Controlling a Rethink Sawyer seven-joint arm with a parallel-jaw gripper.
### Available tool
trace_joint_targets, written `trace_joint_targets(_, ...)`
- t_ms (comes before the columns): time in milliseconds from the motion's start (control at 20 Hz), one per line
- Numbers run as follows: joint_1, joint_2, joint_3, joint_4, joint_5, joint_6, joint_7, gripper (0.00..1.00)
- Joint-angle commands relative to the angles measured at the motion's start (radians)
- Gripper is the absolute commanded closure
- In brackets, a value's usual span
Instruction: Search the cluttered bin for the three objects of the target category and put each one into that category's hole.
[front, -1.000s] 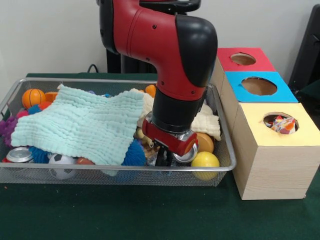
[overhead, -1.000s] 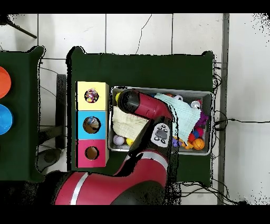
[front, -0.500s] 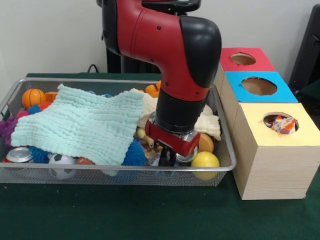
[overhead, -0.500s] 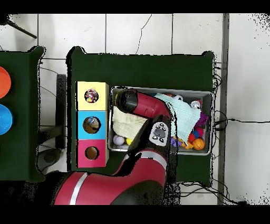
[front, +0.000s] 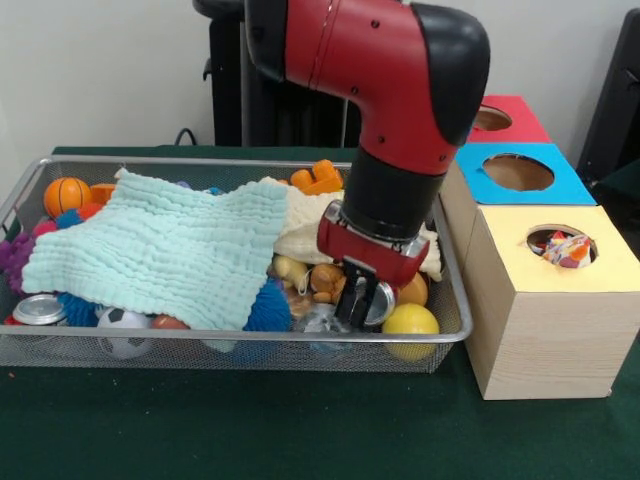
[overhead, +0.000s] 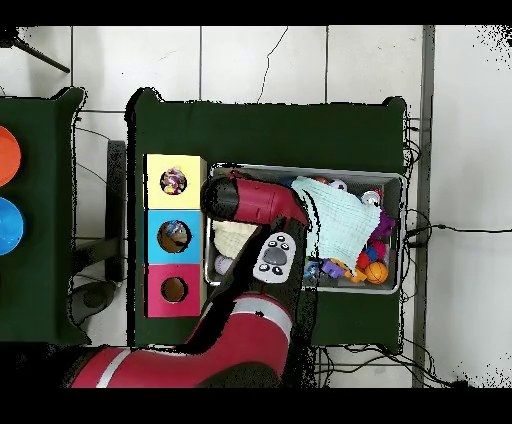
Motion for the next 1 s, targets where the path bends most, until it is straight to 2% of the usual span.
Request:
trace_joint_targets(50,0.008,-0.154,0.02,0.16,-0.086,0.074,0.019,1.0)
trace_joint_targets(300,0.009,-0.199,-0.002,0.166,-0.126,0.084,0.009,1.0)
trace_joint_targets(600,-0.006,-0.203,0.014,0.171,-0.155,0.079,0.019,1.0)
trace_joint_targets(800,-0.047,-0.165,0.074,0.182,-0.145,-0.012,0.047,1.0)
trace_joint_targets(900,-0.065,-0.169,0.102,0.192,-0.152,-0.068,0.042,1.0)
trace_joint_targets(950,-0.076,-0.173,0.119,0.195,-0.154,-0.059,0.03,0.0)
trace_joint_targets(1000,-0.078,-0.174,0.124,0.199,-0.153,-0.066,0.031,0.0)
